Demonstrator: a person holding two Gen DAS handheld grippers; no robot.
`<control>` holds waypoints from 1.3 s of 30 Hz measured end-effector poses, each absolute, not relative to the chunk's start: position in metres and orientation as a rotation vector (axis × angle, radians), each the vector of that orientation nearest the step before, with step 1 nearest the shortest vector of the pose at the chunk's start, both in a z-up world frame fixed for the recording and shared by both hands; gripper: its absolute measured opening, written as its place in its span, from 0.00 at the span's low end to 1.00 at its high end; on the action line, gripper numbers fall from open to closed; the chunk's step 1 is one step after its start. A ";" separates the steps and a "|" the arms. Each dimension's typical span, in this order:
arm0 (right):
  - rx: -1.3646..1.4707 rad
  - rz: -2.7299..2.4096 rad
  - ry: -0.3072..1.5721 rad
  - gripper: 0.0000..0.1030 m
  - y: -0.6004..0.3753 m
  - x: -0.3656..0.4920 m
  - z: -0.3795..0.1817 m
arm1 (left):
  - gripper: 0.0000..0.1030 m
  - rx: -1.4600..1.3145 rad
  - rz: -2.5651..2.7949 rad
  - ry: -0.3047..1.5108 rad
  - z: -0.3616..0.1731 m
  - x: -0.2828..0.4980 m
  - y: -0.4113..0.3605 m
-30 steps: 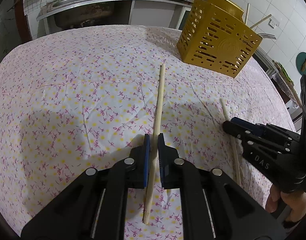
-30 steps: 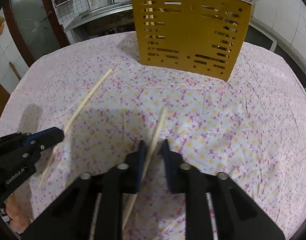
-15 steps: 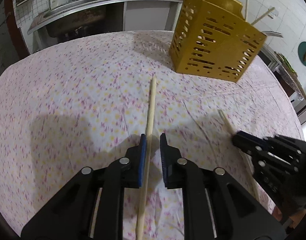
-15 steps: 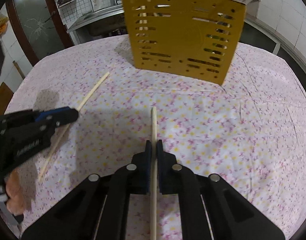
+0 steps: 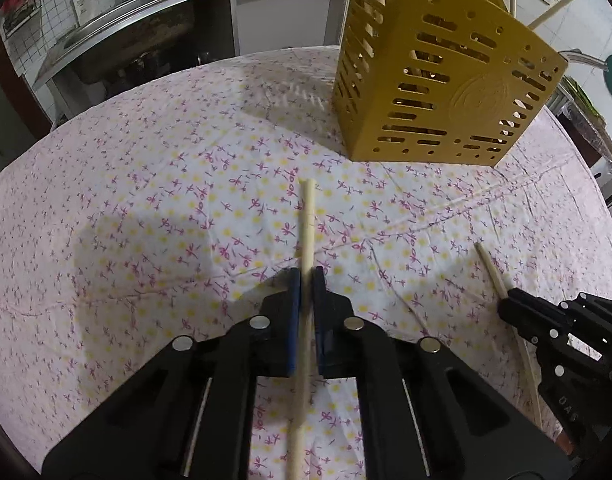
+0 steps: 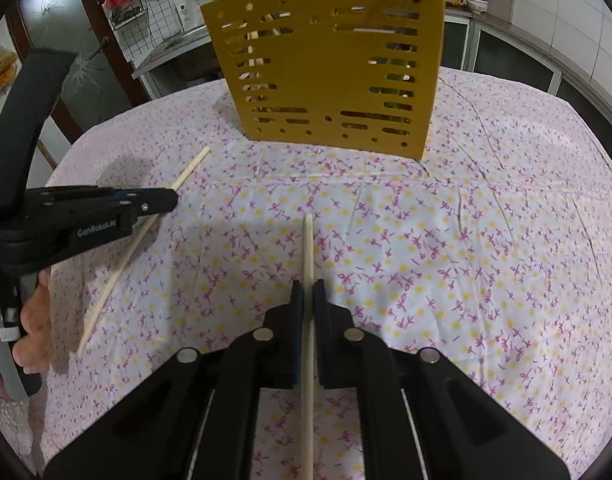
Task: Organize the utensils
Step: 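Lift both chopsticks and lower them into the yellow holder with both tools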
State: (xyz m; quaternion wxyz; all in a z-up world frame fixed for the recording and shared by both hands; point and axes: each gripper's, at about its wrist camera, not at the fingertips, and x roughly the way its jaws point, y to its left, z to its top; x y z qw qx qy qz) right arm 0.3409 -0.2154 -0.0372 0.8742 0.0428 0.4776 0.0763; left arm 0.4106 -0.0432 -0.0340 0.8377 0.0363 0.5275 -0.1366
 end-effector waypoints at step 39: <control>0.280 0.289 0.285 0.06 -0.294 0.326 0.094 | 0.04 -0.115 -0.498 0.545 0.099 0.366 -0.070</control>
